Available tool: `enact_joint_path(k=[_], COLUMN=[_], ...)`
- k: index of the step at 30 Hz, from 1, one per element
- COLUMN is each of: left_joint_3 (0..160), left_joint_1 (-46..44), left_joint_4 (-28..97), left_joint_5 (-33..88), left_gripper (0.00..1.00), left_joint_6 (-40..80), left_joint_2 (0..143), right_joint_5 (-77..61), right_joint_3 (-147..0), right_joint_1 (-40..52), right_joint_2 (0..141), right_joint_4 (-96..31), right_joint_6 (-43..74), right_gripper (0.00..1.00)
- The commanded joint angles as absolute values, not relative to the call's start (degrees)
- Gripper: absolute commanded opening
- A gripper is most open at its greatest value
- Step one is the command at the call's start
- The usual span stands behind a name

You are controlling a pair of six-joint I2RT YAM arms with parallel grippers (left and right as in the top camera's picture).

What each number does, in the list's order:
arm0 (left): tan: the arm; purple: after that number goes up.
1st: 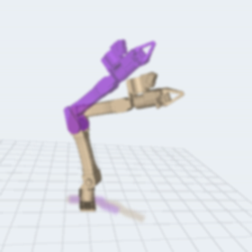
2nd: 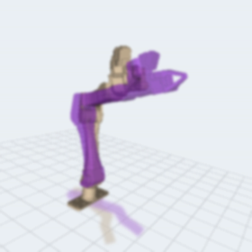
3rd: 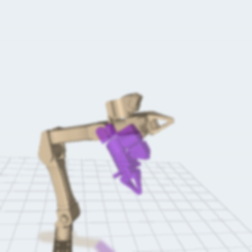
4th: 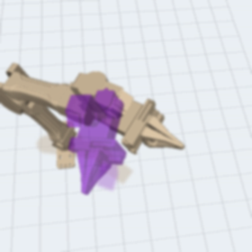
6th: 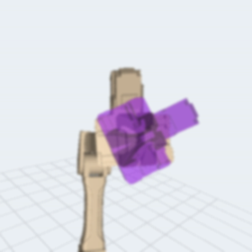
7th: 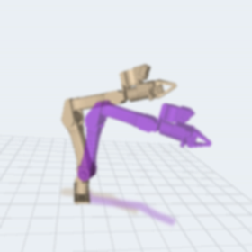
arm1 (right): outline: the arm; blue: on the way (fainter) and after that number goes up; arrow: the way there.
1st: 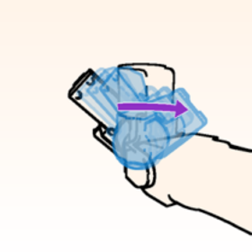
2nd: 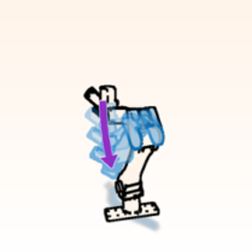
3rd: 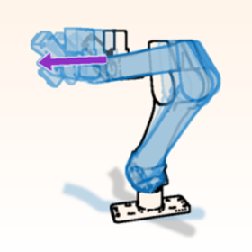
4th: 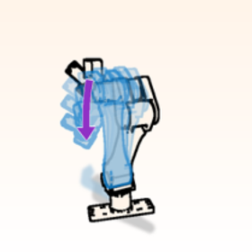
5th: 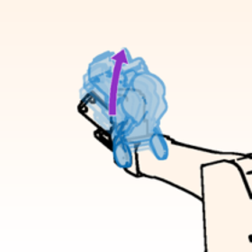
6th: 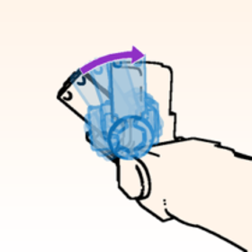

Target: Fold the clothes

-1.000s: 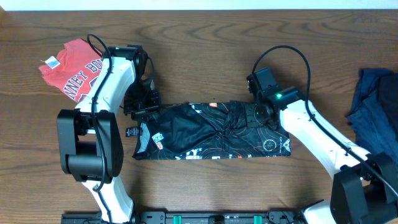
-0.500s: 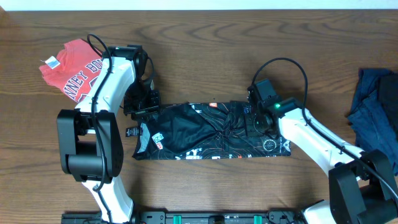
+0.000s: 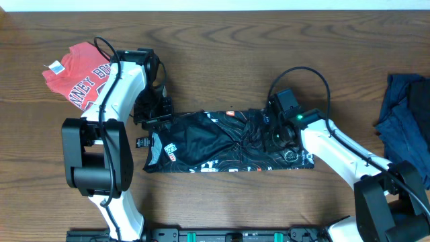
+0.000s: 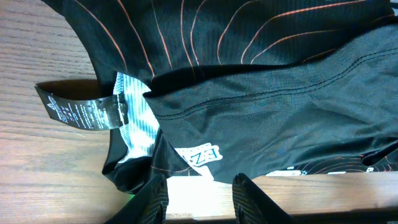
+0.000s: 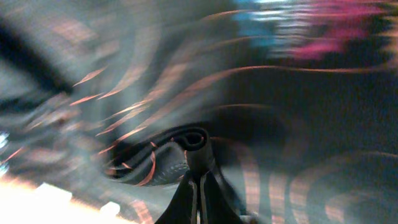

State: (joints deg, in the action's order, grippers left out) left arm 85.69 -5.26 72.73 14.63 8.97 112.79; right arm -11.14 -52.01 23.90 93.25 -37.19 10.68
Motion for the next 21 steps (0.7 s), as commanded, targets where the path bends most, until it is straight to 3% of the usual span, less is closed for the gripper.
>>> enact_joint_path(k=[1,2,4,12,21], left_joint_3=[85.34,85.34,85.34,85.34,85.34], left_joint_1=[-5.17,-5.17,-5.17,-5.23,-7.55], left_joint_4=[72.75,72.77,72.77,72.31,62.61], left_joint_5=[14.52,14.55,14.55,15.03,26.83], left_gripper=[0.37,0.36,0.37,0.37,0.38], left_joint_6=[8.67,8.67,8.67,8.67,8.67], left_joint_2=[112.71,112.71,112.71,112.71,112.71], right_joint_5=[-30.17,-33.85,-34.13,-16.21,-7.05], right_joint_3=[-51.86,-51.86,-51.86,-51.99,-54.65], right_joint_1=[24.43,24.80,25.12,25.08,25.02], right_joint_2=[92.95,92.95,92.95,92.95,92.88], right_joint_4=[-38.41,-39.46,-40.34,-38.15,-34.70], right_joint_6=[-5.56,-9.10,-10.76,-0.71,8.25], right_gripper=[0.05,0.16,0.50,0.53,0.54])
